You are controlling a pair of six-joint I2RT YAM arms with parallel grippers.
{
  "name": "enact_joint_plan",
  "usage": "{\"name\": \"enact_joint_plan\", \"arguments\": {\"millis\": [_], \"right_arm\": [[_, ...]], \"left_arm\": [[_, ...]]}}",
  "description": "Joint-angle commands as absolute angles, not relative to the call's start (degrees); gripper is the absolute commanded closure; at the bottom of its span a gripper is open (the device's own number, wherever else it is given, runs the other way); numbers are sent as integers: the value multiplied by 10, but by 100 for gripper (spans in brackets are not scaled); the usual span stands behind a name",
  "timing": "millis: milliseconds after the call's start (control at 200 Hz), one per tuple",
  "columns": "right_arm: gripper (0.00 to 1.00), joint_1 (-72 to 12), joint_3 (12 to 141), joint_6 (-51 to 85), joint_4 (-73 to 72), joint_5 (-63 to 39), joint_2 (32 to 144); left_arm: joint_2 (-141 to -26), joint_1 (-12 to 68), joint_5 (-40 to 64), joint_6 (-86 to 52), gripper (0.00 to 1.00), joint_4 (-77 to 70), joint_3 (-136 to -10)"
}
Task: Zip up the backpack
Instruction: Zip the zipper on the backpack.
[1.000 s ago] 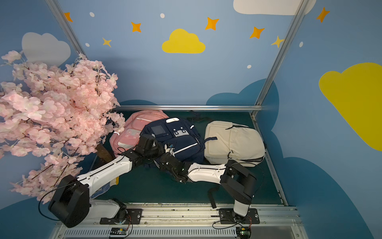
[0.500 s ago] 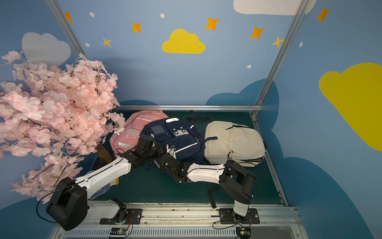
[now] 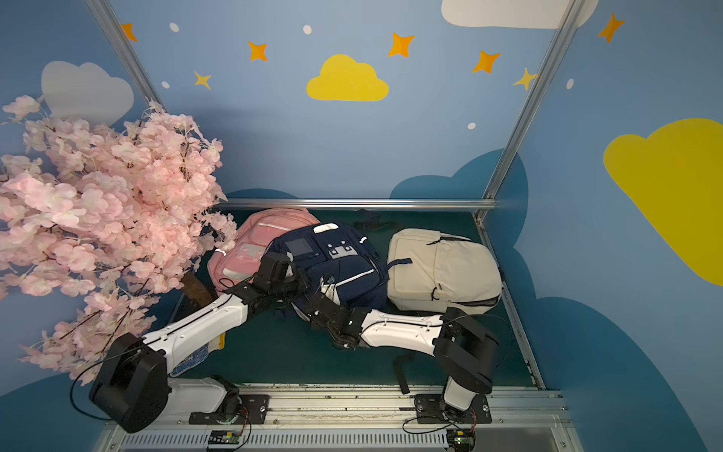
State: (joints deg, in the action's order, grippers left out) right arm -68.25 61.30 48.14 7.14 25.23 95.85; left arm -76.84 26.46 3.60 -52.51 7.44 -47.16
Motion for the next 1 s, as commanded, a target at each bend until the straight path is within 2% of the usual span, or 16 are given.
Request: {"name": "enact_joint_plan", "arguments": {"millis": [0,350,481,586,641,746,811,906,996], "right_arm": [[100,-671,618,508,245,283,952],[100,-616,537,520,229,253,887],[100,-612,539,457,174,186,885],[100,-614,577,440,194,152,911],[100,-614,584,427,193,142,918],[100,-619,573,415,155,123,917],[100,-624,569,409,136,112,917],[100,-633,574,401,133,112,924],[100,-636,573,401,127,106,930]], "left_arm": [[-762,240,6,-497,97,66,-499],[-761,235,14,-492,97,69,-494],[-766,235,20,-493,97,62,-494],[-775,235,37,-490,97,67,-495],[-772,236,45,-491,88,73,-488],[-746,245,40,-499,55,90,-457],[-722,258,34,-505,42,105,-438],[-681,287,21,-518,32,108,-405],[-658,314,14,-545,31,104,-378]]}}
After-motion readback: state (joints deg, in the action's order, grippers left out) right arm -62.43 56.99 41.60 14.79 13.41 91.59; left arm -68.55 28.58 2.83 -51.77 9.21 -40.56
